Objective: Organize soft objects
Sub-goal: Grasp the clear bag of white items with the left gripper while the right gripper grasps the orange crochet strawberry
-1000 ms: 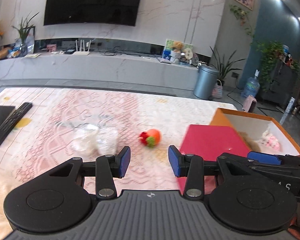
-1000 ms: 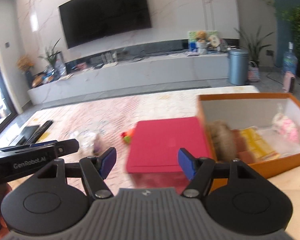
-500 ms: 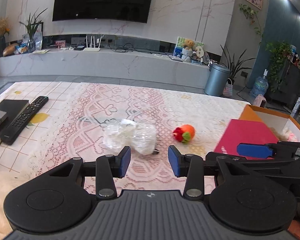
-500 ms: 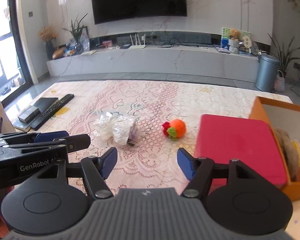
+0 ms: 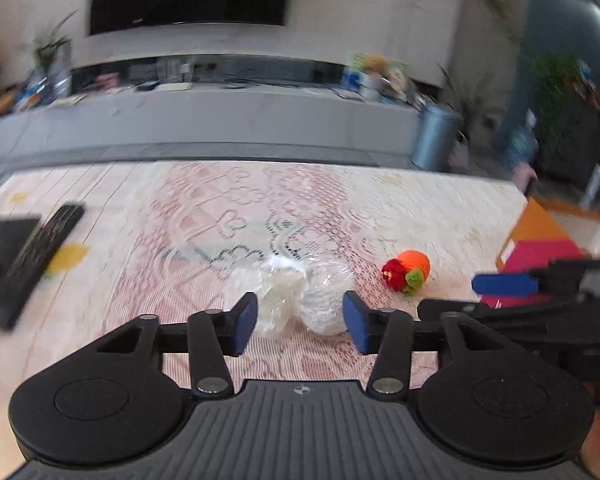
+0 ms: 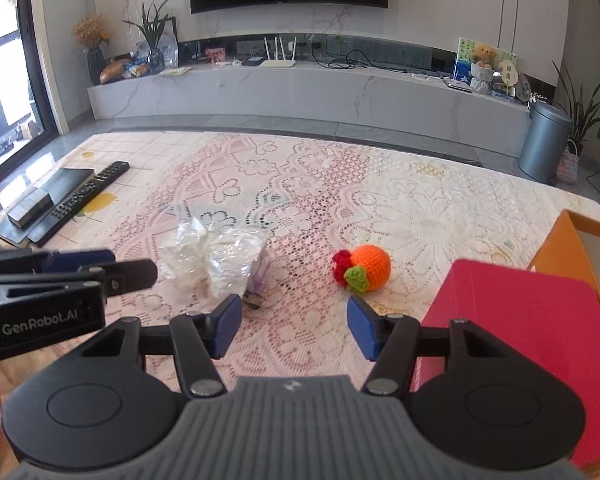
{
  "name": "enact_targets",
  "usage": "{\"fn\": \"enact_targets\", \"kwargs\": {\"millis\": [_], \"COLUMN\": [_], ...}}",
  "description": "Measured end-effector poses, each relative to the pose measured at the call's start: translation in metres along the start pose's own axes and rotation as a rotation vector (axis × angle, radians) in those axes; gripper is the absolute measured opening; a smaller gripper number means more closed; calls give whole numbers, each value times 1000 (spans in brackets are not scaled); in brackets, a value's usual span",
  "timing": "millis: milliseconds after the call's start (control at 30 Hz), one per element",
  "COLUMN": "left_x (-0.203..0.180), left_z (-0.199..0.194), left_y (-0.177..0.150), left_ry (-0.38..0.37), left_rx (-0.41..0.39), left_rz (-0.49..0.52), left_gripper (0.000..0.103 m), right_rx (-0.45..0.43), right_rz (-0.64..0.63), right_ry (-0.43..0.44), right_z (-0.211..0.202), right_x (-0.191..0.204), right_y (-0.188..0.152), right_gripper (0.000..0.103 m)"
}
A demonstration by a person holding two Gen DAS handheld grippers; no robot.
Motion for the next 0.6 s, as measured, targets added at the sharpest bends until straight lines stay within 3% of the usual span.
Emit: {"fn": "enact_targets", "kwargs": {"millis": [167,300,400,600], "left_x": [-9,-8,-12,-15], "left_z": [28,50,58,85], "left_y": [10,3,-5,-19], "left_ry": [-27,-53,-86,-58], "left_rx": [52,142,170,242], "left_rz": [302,449,617,924], "left_gripper": [71,71,73,75], "right_rx": [94,166,230,342], "right_rz": [-24,-32,-91,-235], "right_ry": [-4,-7,-20,-20], "right_z": [21,42,58,84], "right_x": [-18,-26,-27,-26], "right_y": [17,28,31,31], "right_gripper": [59,59,65,65]}}
Point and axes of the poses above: each gripper's, at about its wrist camera, not at the fingertips, and z roughly the way its jaws point, x to its left, y to its top, the point moved 9 cm from there along z, roughly the way its jaws point, and after that the axes turned 5 degrees about -z, right-handed, at the moved point
